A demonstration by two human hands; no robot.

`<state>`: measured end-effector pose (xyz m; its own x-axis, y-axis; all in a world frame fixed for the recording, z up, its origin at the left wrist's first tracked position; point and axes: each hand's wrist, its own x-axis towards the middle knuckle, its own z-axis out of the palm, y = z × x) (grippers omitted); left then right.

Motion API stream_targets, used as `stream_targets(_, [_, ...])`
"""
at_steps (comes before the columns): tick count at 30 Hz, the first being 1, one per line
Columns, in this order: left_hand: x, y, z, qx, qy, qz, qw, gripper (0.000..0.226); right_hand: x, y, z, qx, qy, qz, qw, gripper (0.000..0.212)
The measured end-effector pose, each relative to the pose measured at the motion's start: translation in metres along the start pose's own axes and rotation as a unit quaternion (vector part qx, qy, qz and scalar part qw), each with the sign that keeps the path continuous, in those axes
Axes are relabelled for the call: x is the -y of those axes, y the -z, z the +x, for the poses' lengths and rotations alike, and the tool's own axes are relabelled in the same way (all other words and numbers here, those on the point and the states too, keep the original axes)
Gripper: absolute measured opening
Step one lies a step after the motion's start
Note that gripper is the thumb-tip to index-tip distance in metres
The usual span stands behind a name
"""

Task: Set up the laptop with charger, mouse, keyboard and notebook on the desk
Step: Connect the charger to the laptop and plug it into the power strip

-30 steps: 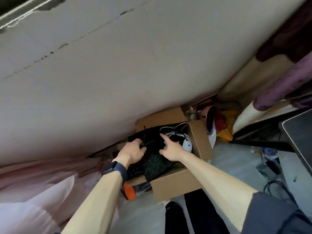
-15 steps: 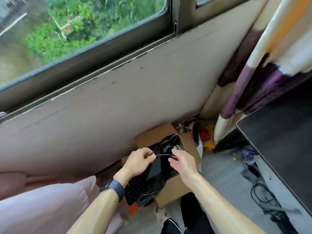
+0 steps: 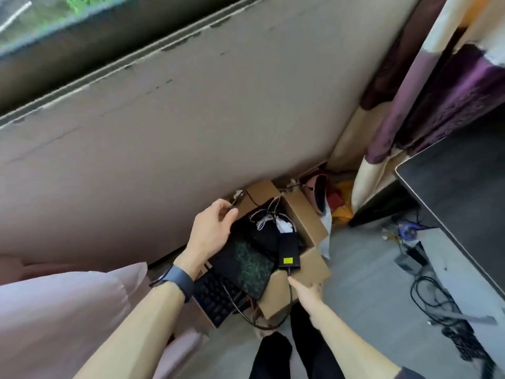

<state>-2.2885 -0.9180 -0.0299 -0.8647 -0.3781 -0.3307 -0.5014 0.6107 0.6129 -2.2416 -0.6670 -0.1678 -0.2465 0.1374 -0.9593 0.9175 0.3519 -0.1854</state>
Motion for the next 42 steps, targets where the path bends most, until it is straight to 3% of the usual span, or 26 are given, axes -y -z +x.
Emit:
stream_targets(6, [0.024, -0.054, -0.006, 0.042, 0.034, 0.003, 0.999, 0.013, -0.022, -0.015, 0.073, 0.042, -0.015, -0.021, 0.999, 0.097])
stream_targets(9, [0.028, -0.072, -0.011, 0.059, 0.064, 0.014, 0.996, 0.012, -0.023, -0.023, 0.085, 0.079, -0.027, 0.006, 0.996, 0.063])
stream_targets(11, [0.026, -0.071, -0.011, 0.055, 0.072, 0.044, 0.995, 0.017, -0.018, -0.026, 0.080, 0.054, 0.014, 0.007, 0.998, 0.044])
stream_targets(13, [0.016, -0.058, -0.007, 0.044, 0.077, 0.077, 0.993, 0.034, 0.001, -0.021, 0.061, 0.012, 0.064, -0.006, 0.998, 0.042])
stream_targets(16, [-0.008, -0.023, 0.007, 0.017, 0.109, 0.106, 0.988, 0.055, 0.047, -0.002, 0.022, 0.023, 0.109, 0.000, 0.994, 0.041])
stream_targets(20, [-0.061, 0.049, 0.021, 0.025, 0.137, 0.149, 0.979, 0.032, 0.108, 0.030, -0.050, 0.046, 0.150, 0.013, 0.988, 0.039])
stream_targets(24, [-0.127, 0.114, 0.010, 0.091, 0.073, 0.096, 0.989, 0.020, 0.139, 0.058, -0.125, 0.041, 0.241, -0.004, 0.970, 0.040])
stream_targets(30, [-0.193, 0.163, -0.045, 0.142, -0.072, -0.032, 0.987, 0.044, 0.141, 0.114, -0.231, 0.015, 0.408, 0.019, 0.913, 0.040])
stream_targets(37, [-0.227, 0.161, -0.072, 0.127, -0.115, -0.202, 0.964, 0.025, 0.144, 0.188, -0.348, -0.039, 0.503, 0.096, 0.858, 0.039])
stream_targets(42, [-0.264, 0.135, -0.093, 0.157, -0.143, -0.277, 0.937, 0.019, 0.125, 0.237, -0.403, -0.081, 0.543, 0.151, 0.822, 0.037])
